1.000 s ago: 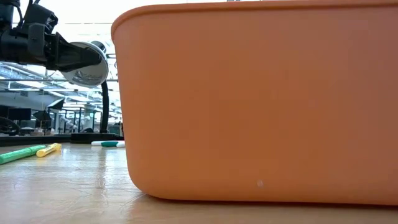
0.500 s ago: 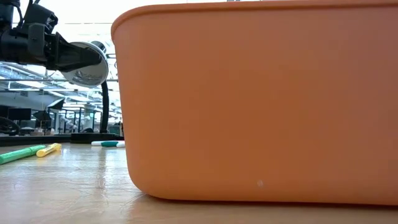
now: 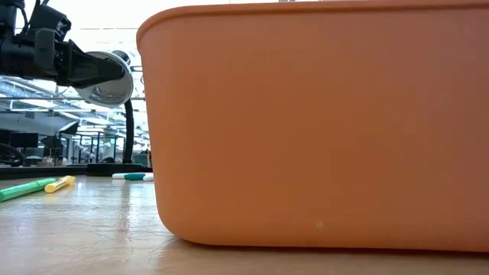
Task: Pick & Place Markers
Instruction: Put the dark blue thin dry erase marker into the blue bin
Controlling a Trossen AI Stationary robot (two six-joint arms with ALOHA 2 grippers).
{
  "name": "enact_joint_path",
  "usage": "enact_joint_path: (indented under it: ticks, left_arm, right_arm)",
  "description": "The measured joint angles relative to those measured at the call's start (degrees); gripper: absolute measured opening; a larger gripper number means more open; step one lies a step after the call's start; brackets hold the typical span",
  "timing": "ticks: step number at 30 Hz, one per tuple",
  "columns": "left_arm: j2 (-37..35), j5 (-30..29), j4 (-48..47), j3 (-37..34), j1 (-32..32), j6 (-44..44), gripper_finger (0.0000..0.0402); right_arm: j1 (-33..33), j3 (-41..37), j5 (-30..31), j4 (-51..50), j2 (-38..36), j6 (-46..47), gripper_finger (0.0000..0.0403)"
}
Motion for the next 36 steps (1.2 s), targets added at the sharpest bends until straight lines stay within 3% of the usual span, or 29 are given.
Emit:
enact_joint_path:
  ticks: [6, 14, 20, 31, 36]
  left_arm:
    - [-0.02, 0.0, 0.02, 0.0, -0.02, 0.0, 0.0214]
    - [0.0, 0.0, 0.02, 0.0, 0.0, -0.01, 0.0214]
    - [-0.02, 0.0, 0.02, 0.0, -0.02, 0.0, 0.0214]
    - [-0.01, 0.0, 0.02, 0.0, -0.02, -0.01, 0.0214]
    - [-0.01, 0.0, 0.02, 0.0, 0.0, 0.0, 0.0214]
  right_arm:
    - [3.42, 3.71, -1.68, 3.19, 4.0, -2.81, 0.0014]
    - [5.49, 14.18, -1.79, -4.74, 17.84, -4.65, 0.0014]
    - [5.47, 16.91, -1.77, -6.19, 25.35, -3.83, 0.0026]
    - [5.72, 16.91, -1.7, -6.41, 26.74, -2.14, 0.0084]
    - [9.48, 16.91, -0.51, -18.72, 20.86, -5.65, 0.01]
